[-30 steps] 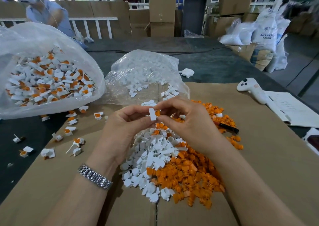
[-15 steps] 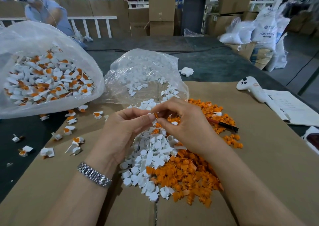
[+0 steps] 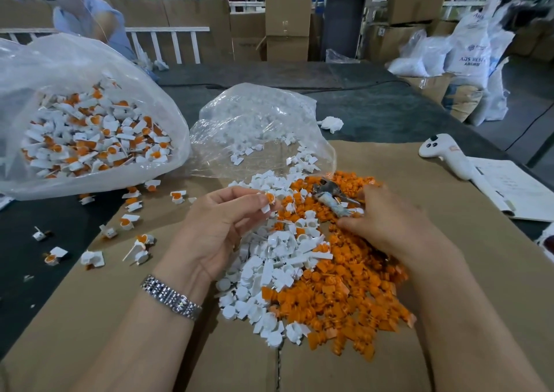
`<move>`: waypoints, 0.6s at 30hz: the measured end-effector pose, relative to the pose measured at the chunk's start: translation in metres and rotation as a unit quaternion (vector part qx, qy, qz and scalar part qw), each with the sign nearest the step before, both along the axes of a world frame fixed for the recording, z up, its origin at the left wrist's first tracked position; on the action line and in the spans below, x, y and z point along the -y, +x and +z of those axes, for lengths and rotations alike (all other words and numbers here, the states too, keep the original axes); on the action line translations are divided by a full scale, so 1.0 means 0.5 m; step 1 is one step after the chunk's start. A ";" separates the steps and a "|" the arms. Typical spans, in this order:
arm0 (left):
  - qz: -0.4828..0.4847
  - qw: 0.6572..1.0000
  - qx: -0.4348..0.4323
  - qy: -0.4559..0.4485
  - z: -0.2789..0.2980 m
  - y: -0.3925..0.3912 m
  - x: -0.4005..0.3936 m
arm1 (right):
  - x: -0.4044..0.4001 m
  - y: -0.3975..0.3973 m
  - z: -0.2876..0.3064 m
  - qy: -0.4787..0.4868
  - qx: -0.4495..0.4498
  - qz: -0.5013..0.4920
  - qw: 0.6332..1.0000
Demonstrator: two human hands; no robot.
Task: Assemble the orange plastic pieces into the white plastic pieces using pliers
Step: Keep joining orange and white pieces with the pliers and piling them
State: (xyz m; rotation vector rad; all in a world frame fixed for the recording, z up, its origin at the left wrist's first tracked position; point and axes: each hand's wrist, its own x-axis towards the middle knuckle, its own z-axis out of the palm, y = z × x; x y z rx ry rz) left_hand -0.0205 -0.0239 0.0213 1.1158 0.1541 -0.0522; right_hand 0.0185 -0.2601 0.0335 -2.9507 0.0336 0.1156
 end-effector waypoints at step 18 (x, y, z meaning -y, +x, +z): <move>0.064 0.997 0.052 0.003 0.010 -0.004 0.007 | -0.044 -0.065 0.072 0.248 -0.086 0.199 0.944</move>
